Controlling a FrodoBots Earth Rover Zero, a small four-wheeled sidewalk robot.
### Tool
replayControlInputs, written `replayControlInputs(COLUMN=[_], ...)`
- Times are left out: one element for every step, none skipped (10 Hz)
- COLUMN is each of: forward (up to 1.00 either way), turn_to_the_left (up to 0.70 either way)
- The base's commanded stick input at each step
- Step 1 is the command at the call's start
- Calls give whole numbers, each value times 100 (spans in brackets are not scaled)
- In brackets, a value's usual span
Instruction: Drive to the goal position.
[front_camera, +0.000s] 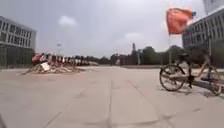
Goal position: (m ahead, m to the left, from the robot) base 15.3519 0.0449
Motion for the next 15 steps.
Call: replayControlInputs(forward=[100, 100, 100, 100, 100, 100, 100, 100, 100, 100, 100, 100, 100, 100, 100], turn_to_the_left=[0, 0, 0, 0, 0, 0, -17, 0, 0, 0, 0, 0, 0, 0, 0])
